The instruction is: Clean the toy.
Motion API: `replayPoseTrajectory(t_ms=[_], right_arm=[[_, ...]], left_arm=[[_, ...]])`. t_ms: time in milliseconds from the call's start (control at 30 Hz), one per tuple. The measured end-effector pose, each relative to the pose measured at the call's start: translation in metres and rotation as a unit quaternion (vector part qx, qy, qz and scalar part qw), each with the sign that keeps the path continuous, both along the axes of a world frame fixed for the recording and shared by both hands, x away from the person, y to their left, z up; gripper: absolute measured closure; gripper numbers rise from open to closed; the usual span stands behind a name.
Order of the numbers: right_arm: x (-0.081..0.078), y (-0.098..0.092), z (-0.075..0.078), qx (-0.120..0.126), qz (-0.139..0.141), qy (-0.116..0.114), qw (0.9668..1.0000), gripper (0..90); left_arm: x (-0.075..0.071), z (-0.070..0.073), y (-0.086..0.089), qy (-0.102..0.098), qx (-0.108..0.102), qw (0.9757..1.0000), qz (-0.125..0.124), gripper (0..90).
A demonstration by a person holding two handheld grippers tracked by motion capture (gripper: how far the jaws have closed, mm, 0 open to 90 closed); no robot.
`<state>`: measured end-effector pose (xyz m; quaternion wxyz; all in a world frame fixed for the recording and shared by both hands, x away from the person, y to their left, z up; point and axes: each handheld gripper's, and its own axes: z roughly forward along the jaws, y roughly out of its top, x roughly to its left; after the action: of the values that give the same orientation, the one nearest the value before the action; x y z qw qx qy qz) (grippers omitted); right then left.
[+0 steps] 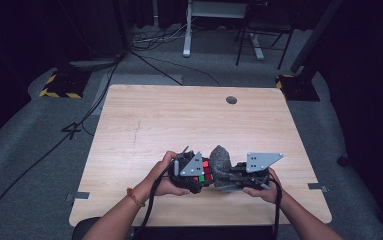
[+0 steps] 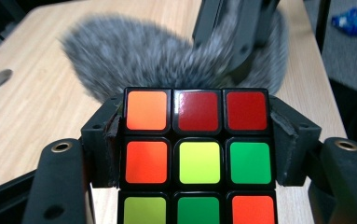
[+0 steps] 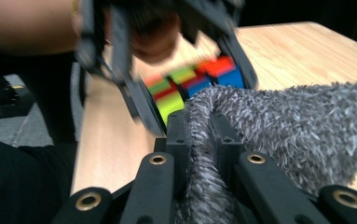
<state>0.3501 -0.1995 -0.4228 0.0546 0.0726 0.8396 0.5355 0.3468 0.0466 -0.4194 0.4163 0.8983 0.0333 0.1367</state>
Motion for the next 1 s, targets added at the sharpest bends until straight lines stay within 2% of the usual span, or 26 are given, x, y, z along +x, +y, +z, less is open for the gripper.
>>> replayPoseTrajectory(t_ms=[133, 333, 433, 600, 700, 800, 867, 933, 967, 1000], right_arm=[[-0.005, 0.005, 0.004, -0.001, 0.007, -0.009, 0.9999, 81.2], [-0.011, 0.007, 0.011, 0.014, 0.016, -0.017, 0.9996, 81.2], [-0.011, 0.005, 0.012, 0.003, 0.006, -0.025, 0.9997, 81.2], [0.002, -0.002, 0.001, -0.032, -0.023, -0.012, 0.9992, 81.1], [0.011, -0.005, -0.009, -0.051, -0.036, 0.005, 0.9980, 81.1], [0.016, -0.007, -0.013, -0.059, -0.039, 0.017, 0.9974, 81.1], [0.014, -0.005, -0.012, -0.056, -0.034, 0.014, 0.9977, 81.1], [0.010, -0.003, -0.009, -0.055, -0.027, 0.005, 0.9981, 81.1], [0.008, -0.001, -0.007, -0.047, -0.021, 0.004, 0.9987, 81.1], [0.005, 0.000, -0.005, -0.037, -0.013, 0.007, 0.9992, 81.1]], left_arm=[[-0.001, -0.004, -0.005, -0.004, 0.020, 0.9998, 0.002, 33.1], [0.000, -0.006, -0.006, 0.005, 0.022, 0.9997, -0.002, 33.3], [0.000, -0.004, -0.004, 0.004, 0.018, 0.9998, 0.003, 33.4], [0.002, 0.004, 0.005, 0.005, -0.011, 0.9999, 0.005, 33.4], [0.004, 0.003, 0.008, 0.008, -0.017, 0.9998, 0.011, 33.4], [0.006, -0.001, 0.006, 0.016, -0.015, 0.9997, 0.008, 33.4], [0.006, -0.004, 0.003, 0.020, -0.009, 0.9997, 0.005, 33.4], [0.006, -0.009, -0.001, 0.020, 0.008, 0.9998, 0.001, 33.3], [0.006, -0.011, -0.003, 0.026, 0.010, 0.9996, 0.000, 33.3], [0.005, -0.013, -0.005, 0.025, 0.016, 0.9996, -0.003, 33.3]])
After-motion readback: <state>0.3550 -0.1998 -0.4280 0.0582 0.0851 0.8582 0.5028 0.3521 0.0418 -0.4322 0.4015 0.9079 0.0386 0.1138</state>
